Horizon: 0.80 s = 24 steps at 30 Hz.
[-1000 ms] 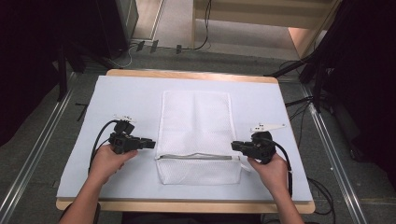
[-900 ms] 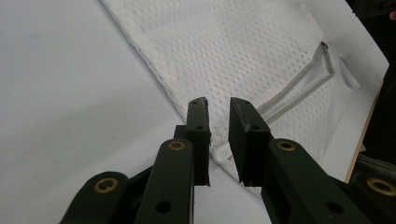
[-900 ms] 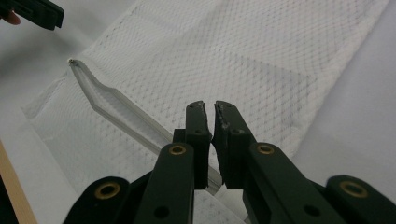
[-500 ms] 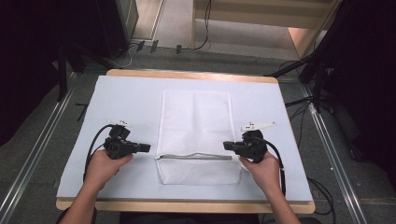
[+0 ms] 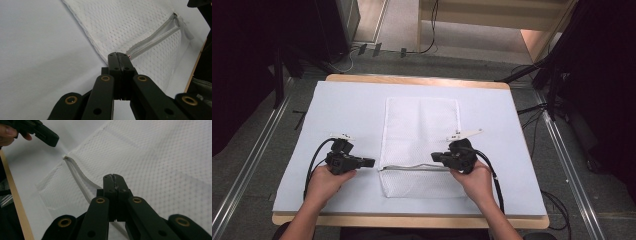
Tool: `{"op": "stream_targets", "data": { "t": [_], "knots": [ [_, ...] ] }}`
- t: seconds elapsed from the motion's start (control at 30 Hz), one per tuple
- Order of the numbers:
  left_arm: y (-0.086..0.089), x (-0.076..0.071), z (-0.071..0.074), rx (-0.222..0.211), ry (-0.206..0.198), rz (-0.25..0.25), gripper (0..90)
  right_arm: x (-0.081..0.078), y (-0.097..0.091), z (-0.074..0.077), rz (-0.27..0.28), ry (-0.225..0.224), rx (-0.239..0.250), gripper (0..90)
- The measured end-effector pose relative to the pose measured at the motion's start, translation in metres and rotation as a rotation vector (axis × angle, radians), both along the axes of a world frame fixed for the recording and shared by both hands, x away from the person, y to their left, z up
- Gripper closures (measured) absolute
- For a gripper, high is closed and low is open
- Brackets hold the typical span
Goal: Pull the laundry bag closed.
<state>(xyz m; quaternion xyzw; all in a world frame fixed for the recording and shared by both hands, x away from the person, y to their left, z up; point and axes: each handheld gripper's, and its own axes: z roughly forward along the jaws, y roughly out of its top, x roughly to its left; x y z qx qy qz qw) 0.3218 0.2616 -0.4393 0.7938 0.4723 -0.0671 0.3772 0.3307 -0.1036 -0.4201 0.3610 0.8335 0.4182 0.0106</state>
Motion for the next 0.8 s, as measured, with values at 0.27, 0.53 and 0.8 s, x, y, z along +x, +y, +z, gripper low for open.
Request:
{"op": "stream_targets", "data": {
  "t": [0.27,0.53,0.8],
  "knots": [
    [0.001,-0.003,-0.003,-0.015,0.014,0.0,90.0,0.001,0.038,-0.004,0.061,-0.006,-0.007,90.0],
    [0.003,-0.001,-0.006,-0.024,0.009,-0.011,90.0,0.005,0.077,-0.014,0.11,0.011,-0.006,90.0],
    [0.003,0.0,-0.009,-0.03,0.017,-0.001,90.0,0.004,0.106,-0.02,0.149,0.014,-0.023,90.0]
  ]
}}
